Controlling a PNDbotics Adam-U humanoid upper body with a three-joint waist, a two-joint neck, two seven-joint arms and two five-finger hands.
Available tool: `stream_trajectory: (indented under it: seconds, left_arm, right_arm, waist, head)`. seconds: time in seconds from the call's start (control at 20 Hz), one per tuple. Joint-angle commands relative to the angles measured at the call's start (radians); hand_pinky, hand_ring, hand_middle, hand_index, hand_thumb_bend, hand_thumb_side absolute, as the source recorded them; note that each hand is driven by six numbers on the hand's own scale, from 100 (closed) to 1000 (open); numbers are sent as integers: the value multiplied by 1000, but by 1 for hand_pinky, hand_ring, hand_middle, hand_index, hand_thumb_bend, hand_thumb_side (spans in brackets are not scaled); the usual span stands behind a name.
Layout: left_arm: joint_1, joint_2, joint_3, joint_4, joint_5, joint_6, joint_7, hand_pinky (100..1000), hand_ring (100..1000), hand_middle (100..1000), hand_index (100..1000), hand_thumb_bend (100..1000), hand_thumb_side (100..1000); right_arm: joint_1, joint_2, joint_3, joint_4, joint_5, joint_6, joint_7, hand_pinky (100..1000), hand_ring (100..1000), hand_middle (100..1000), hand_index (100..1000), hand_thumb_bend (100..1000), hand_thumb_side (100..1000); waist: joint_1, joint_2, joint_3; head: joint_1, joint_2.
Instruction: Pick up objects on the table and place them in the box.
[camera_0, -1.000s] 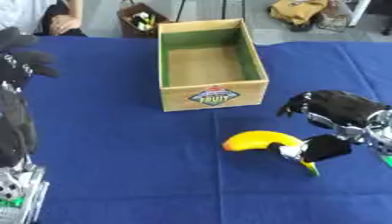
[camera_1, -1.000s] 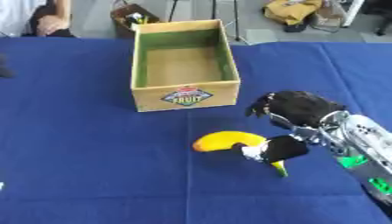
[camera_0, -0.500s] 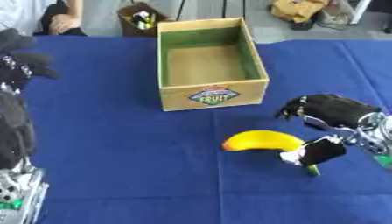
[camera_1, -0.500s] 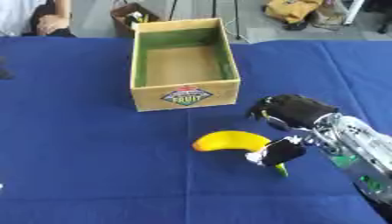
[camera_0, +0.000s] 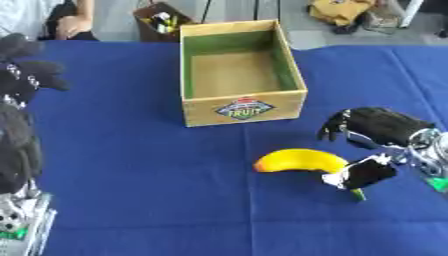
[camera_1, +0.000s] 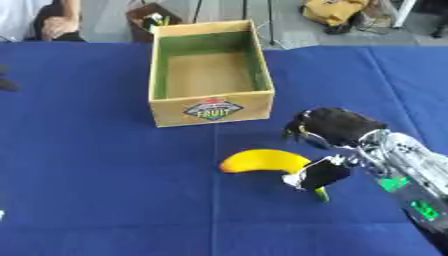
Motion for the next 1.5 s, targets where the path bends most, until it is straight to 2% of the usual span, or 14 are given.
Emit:
stream_trajectory:
  seconds: [0.05,0.6,0.85,1.3,1.5]
  left_arm:
    - [-11,4,-1,-18,4,0,-6,492,586,646,784,100,1000]
    - [-20,0,-2,-18,6,-2,-11,493,587,647,783,100,1000]
    - [-21,-2,-3,-18,7,-2,-13,493,587,645,782,100,1000]
    - [-20,-3,-3,-18,6,0,-16,494,588,646,781,100,1000]
    - [-20,-4,-3,-18,6,1,-17,494,589,646,781,100,1000]
  right_arm:
    - [0,-25,-9,-30,-5,3,-19,649,724,558,730,383,639]
    - [37,-24,-11,-15,4,-1,-6,651,719,569,743,409,575]
    - [36,-18,-12,4,14,-4,-12,651,719,570,745,375,575]
    - [33,-17,-12,12,15,-2,-52,645,711,558,734,238,607]
    - [33,-18,-10,10,13,-2,-58,643,707,552,728,230,594]
  waist:
    - [0,-17,0]
    - [4,-9,12]
    - [5,-8,15]
    - [7,-7,14]
    - [7,-7,13]
  head:
    - [0,-13]
    - [-11,-17]
    - [-14,-21]
    - [-16,-23]
    - [-17,-24]
